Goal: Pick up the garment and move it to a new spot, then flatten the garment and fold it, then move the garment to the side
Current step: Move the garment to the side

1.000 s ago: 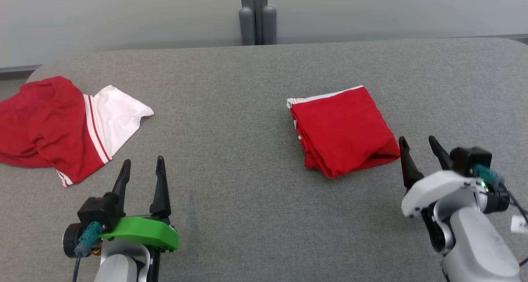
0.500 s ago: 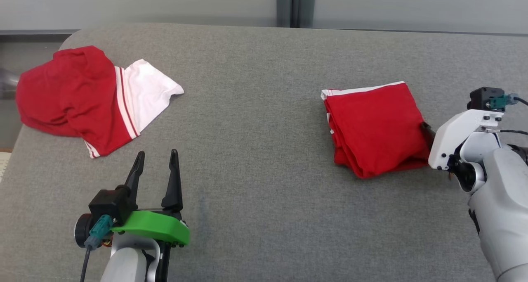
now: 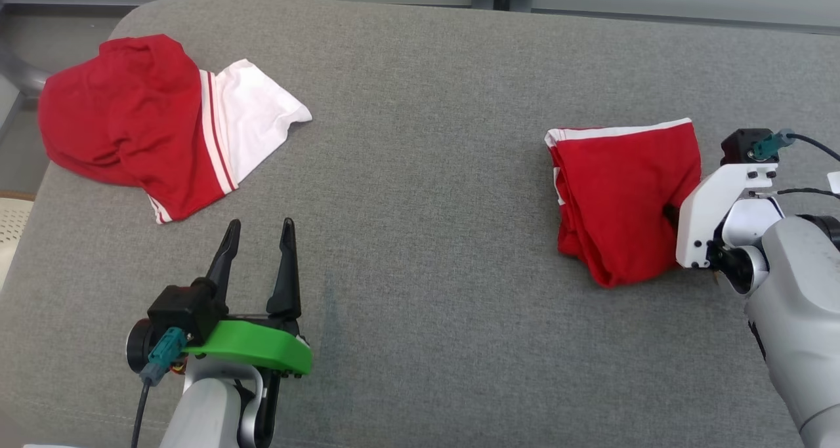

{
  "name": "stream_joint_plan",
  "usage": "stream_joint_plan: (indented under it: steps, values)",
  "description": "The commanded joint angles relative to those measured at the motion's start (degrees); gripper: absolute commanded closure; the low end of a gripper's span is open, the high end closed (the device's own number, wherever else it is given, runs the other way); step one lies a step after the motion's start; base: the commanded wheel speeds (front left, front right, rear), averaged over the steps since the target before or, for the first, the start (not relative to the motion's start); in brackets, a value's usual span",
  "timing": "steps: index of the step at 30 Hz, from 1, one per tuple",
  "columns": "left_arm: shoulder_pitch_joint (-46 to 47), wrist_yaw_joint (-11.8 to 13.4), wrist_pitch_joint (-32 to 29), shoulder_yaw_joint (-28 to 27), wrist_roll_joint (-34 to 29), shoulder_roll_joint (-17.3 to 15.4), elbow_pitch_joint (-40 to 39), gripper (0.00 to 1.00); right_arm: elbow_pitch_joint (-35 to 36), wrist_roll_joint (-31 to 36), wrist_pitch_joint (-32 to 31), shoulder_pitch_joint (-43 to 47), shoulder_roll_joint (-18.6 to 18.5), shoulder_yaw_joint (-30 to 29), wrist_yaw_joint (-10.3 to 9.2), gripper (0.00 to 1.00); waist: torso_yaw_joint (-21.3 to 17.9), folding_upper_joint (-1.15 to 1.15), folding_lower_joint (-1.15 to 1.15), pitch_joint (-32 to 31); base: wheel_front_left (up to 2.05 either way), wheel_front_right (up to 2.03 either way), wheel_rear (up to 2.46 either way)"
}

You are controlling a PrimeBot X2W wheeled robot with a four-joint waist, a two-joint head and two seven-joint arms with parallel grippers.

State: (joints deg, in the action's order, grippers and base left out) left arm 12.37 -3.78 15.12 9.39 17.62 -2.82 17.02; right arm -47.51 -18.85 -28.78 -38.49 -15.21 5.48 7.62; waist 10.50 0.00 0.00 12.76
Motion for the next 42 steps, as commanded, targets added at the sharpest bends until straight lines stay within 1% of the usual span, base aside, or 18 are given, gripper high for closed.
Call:
stream_joint_plan:
  steps: [1,3,7,9,12,18,23,28,33,35,38,40,42]
  values:
    - [0.9,0.3,0.0,0.1,0.2,-0.1,-0.3,0.00,-0.8,1.0,-0.4,1.4,-1.1,1.6,-0.25,1.00,-0.4,0.00,0.00,0.8,0.00,0.00,0.00]
    - [1.4,0.4,0.0,0.1,0.1,-0.1,-0.8,0.00,1.0,1.2,0.7,1.1,-3.0,4.3,-0.26,1.00,-1.0,0.00,0.00,1.5,0.00,0.00,0.00]
    - [2.3,0.1,0.0,-0.7,-0.9,-0.2,-2.0,0.00,4.7,1.3,1.3,-0.7,-6.1,10.6,-0.27,1.00,-3.6,0.00,0.00,4.0,0.00,0.00,0.00]
    - [3.0,0.0,0.0,-1.3,-1.6,-0.1,-2.8,0.00,6.7,1.6,1.9,-1.7,-7.5,13.4,-0.24,1.00,-5.6,0.00,0.00,5.4,0.00,0.00,0.00]
    - [4.1,-0.5,0.0,-2.6,-3.0,-0.1,-3.6,0.00,9.4,1.5,3.1,-3.7,-9.3,17.1,-0.23,1.00,-9.7,0.00,0.00,7.5,0.00,0.00,0.00]
    - [6.5,-1.9,0.0,-4.7,-6.2,-0.2,-5.5,0.00,11.8,1.8,7.0,-6.5,-12.5,21.9,-0.20,1.00,-17.9,0.00,0.00,11.1,0.00,0.00,0.00]
    - [7.7,-3.0,0.0,-5.2,-7.7,-0.2,-8.7,0.00,11.0,3.6,11.0,-8.4,-15.8,23.4,-0.20,1.00,-22.5,0.00,0.00,13.7,0.00,0.00,0.00]
    - [8.4,-3.6,0.0,-4.4,-9.5,-0.4,-11.7,0.00,7.5,6.8,16.2,-10.1,-18.1,21.7,-0.19,1.00,-24.4,0.00,0.00,16.1,0.00,0.00,0.00]
    - [8.3,-3.7,0.0,-2.4,-9.8,-1.5,-14.6,0.00,3.2,11.3,21.9,-10.7,-20.0,16.9,-0.20,1.00,-24.6,0.00,0.00,18.2,0.00,0.00,0.00]
    - [7.9,-3.7,0.0,-1.5,-9.5,-2.0,-15.6,0.00,1.6,13.5,23.9,-10.9,-20.3,15.3,-0.20,1.00,-24.5,0.00,0.00,18.7,0.00,0.00,0.00]
    - [6.7,-3.7,0.0,-0.7,-8.7,-2.8,-17.2,0.00,-0.7,16.4,25.5,-10.9,-19.6,12.6,-0.20,1.00,-24.5,0.00,0.00,19.2,0.00,0.00,0.00]
    - [6.2,-3.7,0.0,0.1,-8.4,-3.4,-18.1,0.00,-2.1,18.8,25.8,-10.8,-19.6,10.0,-0.20,1.00,-24.3,0.00,0.00,19.6,0.00,0.00,0.00]
    - [5.8,-3.7,0.0,1.2,-8.6,-4.0,-19.0,0.00,-3.2,21.4,26.9,-10.5,-19.7,5.7,-0.20,1.00,-23.9,0.00,0.00,19.9,0.00,0.00,0.00]
